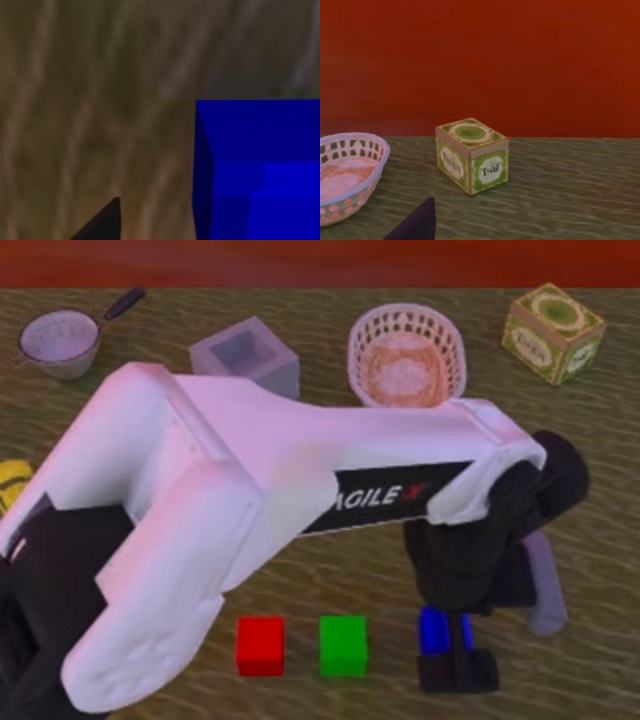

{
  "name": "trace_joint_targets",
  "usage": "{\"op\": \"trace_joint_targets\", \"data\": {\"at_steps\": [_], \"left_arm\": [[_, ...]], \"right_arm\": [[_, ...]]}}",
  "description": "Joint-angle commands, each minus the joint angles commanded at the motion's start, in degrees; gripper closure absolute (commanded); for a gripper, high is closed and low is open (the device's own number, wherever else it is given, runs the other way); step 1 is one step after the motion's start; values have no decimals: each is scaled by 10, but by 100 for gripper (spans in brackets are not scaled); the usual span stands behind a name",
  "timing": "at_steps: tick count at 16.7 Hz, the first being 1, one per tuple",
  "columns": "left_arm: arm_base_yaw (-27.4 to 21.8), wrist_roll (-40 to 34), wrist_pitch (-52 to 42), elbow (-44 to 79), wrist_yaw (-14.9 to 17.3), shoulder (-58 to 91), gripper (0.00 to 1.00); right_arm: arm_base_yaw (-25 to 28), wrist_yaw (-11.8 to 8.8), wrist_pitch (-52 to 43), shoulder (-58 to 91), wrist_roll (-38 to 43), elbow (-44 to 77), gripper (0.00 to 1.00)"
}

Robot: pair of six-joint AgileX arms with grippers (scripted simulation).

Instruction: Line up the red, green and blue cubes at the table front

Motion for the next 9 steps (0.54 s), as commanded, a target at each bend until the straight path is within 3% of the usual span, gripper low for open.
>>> {"op": "trace_joint_targets", "data": {"at_steps": [9], "left_arm": [[12, -1, -136, 102, 0, -34, 0]], "right_arm": [[0, 0, 0, 0, 0, 0, 0]]}}
